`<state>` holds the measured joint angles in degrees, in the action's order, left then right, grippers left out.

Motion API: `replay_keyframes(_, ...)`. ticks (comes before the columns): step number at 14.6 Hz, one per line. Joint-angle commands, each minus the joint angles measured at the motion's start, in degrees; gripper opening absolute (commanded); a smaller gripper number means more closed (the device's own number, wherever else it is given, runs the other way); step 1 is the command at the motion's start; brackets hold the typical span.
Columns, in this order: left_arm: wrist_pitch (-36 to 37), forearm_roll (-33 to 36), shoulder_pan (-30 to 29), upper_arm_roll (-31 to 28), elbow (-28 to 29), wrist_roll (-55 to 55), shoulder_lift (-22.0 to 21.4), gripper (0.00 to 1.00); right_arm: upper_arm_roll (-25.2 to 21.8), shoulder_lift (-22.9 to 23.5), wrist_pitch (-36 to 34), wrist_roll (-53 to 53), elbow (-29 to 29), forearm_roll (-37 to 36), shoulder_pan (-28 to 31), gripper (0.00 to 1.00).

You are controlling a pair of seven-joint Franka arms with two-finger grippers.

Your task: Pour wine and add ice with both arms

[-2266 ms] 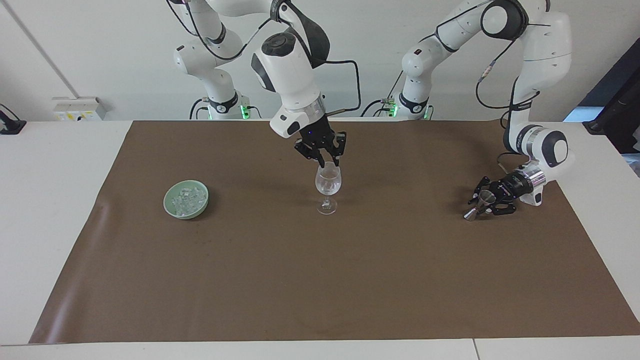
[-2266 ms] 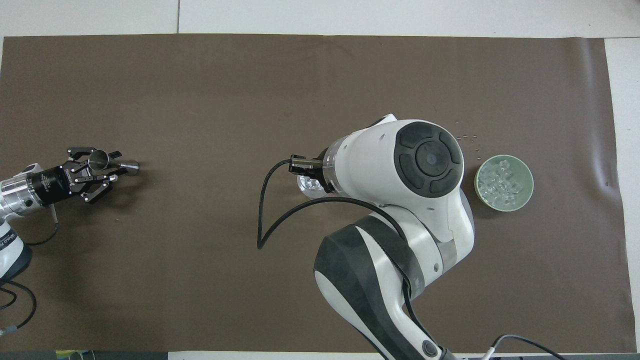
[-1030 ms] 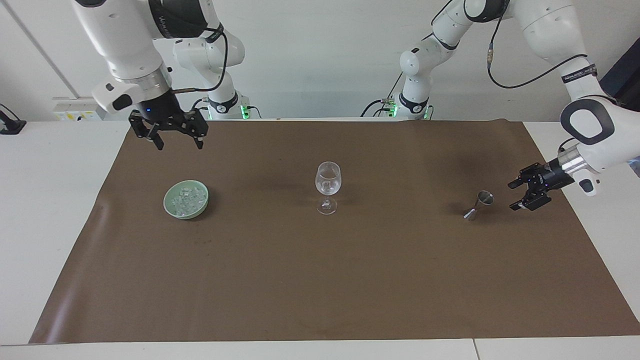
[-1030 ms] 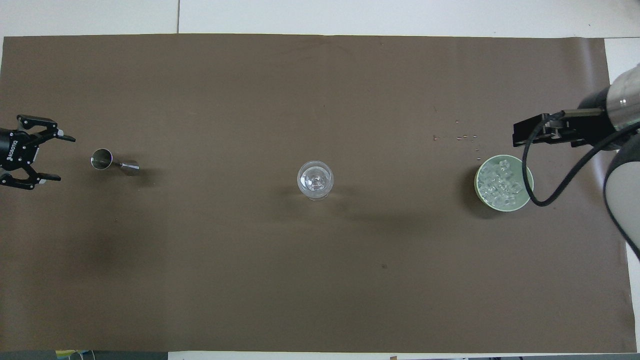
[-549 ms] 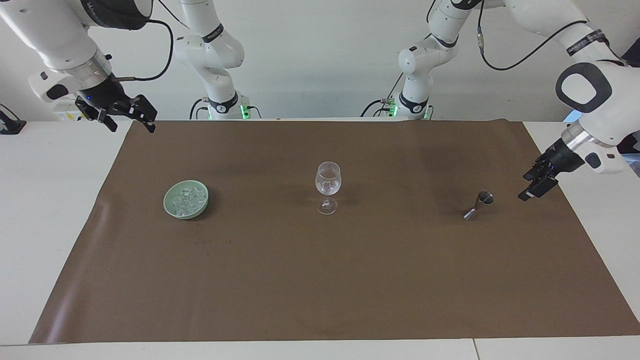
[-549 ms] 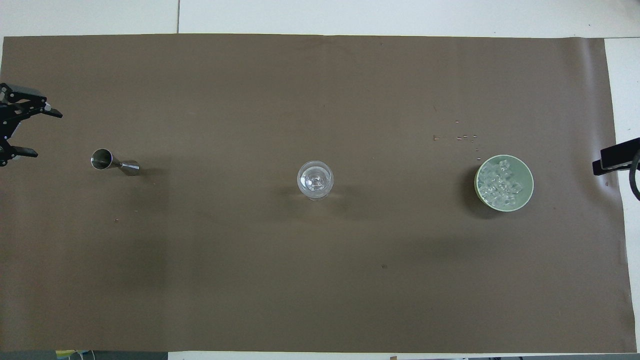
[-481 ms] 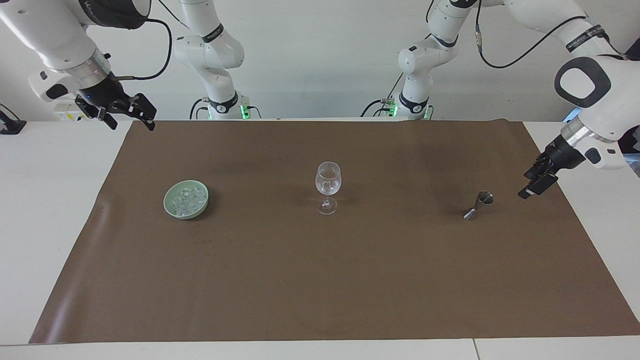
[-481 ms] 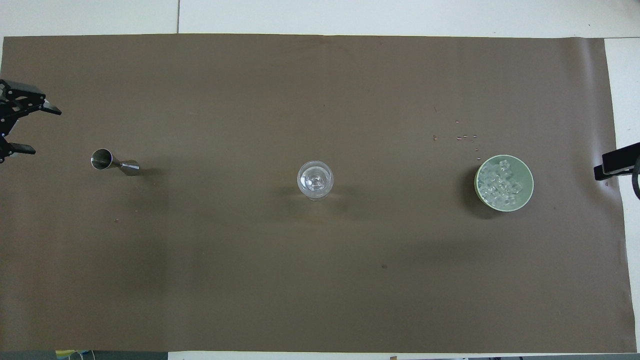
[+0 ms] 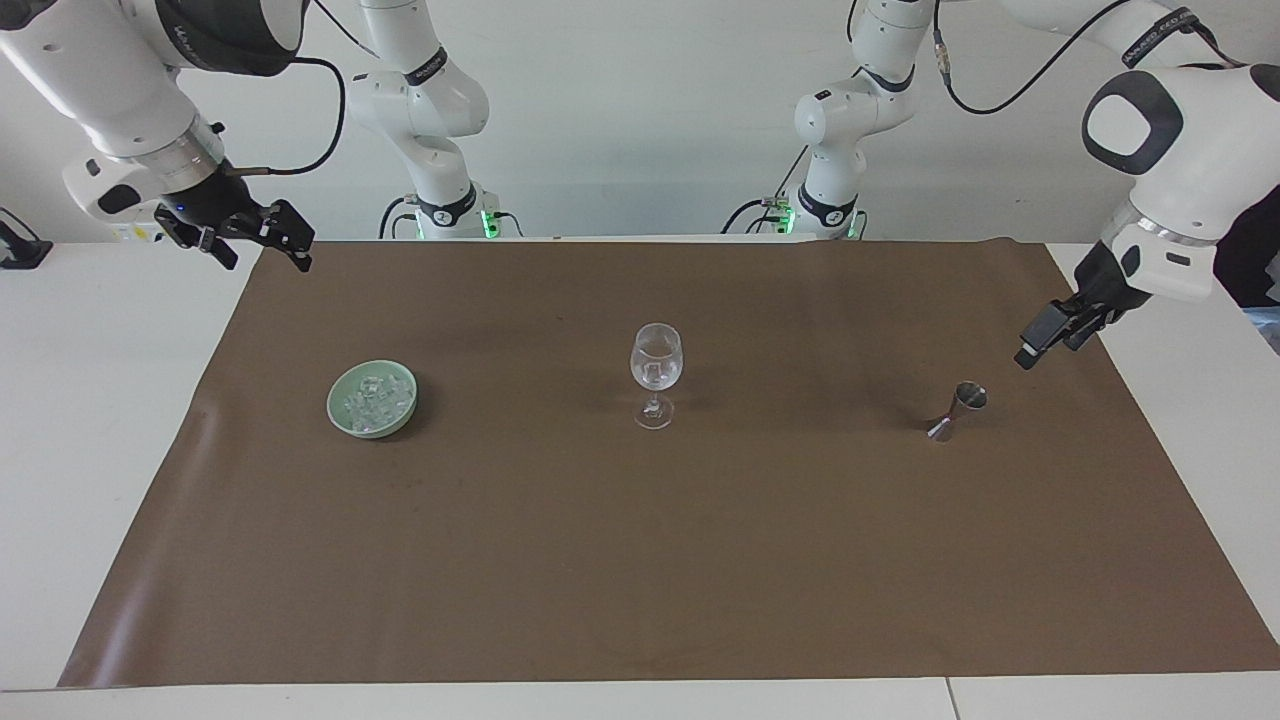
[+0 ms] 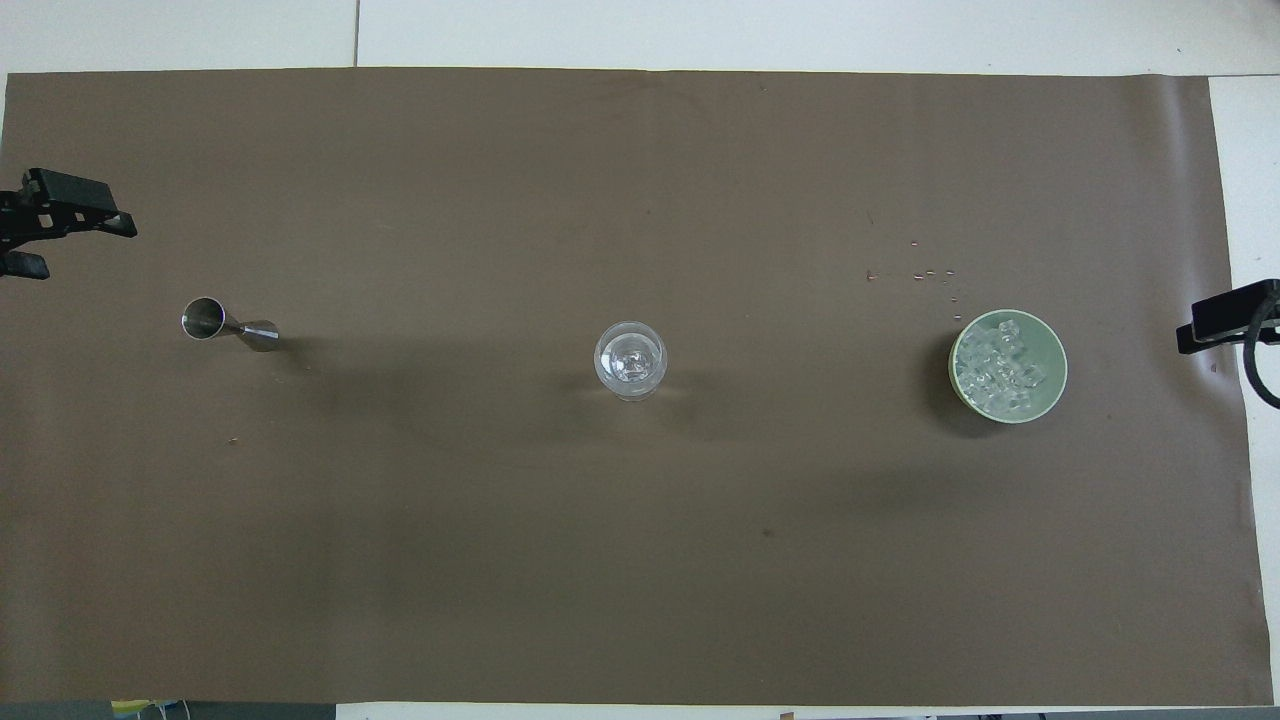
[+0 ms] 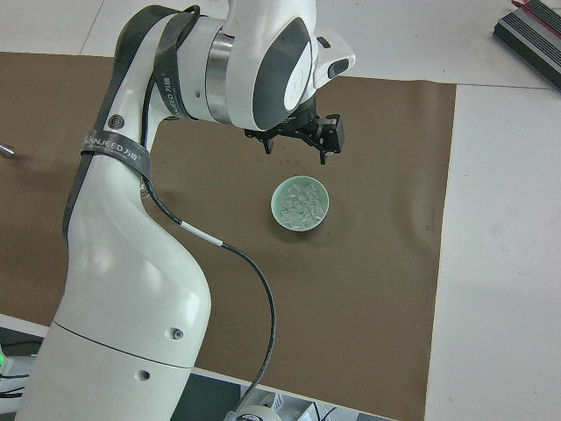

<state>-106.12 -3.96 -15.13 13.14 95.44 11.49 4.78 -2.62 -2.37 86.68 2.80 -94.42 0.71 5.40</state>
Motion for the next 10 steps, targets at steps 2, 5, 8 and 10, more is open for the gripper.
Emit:
replay_keyframes(2, 4.5, 2.0, 9.4, -7.8, 0.4, -5.5, -3.9, 1.00, -1.2, -0.5, 1.9, -0.4, -1.2, -0.5, -1.3, 1.00)
replay_keyframes(5, 9.3, 2.1, 12.3, -9.4, 0.1, -10.6, -5.7, 1.00, -1.4, -1.5, 1.9, 0.4, -1.7, -0.5, -1.2, 1.00)
replay_keyframes(8, 15.0, 2.2, 13.4, -9.7, -5.0, -12.4, -4.8, 1.00, -1.0, -1.6, -1.0, 0.5, 0.4, 0.0, -1.1, 1.00)
replay_keyframes(10, 19.2, 2.3, 15.0, -11.0, -8.2, -14.4, -3.4, 1.00, -1.0, -1.5, -0.7, 0.5, 0.9, 0.0, -1.2, 1.00)
